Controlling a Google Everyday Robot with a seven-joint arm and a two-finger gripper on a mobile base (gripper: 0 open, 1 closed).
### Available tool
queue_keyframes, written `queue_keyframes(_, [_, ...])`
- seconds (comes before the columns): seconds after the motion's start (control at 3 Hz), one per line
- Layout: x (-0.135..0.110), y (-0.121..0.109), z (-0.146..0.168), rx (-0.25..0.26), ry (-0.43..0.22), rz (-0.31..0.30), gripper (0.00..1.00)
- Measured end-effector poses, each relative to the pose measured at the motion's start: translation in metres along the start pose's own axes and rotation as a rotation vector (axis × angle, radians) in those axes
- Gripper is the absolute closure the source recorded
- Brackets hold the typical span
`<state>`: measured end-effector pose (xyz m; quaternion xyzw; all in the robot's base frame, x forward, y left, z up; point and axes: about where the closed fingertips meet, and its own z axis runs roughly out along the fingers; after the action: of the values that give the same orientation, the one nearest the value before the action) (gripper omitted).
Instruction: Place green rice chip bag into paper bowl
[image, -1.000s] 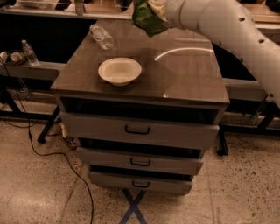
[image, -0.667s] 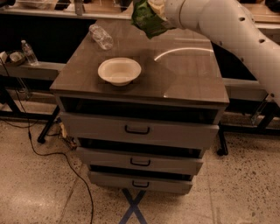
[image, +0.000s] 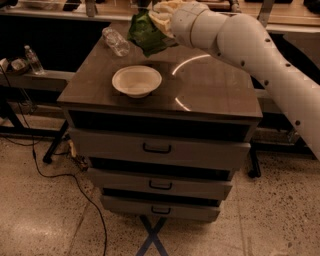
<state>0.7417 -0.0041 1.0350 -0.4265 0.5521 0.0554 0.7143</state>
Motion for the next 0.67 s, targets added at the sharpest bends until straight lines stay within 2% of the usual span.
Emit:
queue_keyframes(0.33, [-0.027,0.025,-0.014,-0.022,-0.079,0.020,1.00])
queue_keyframes(0.67, [-0.050,0.034,-0.027,-0.016,-0.131,0.027,1.00])
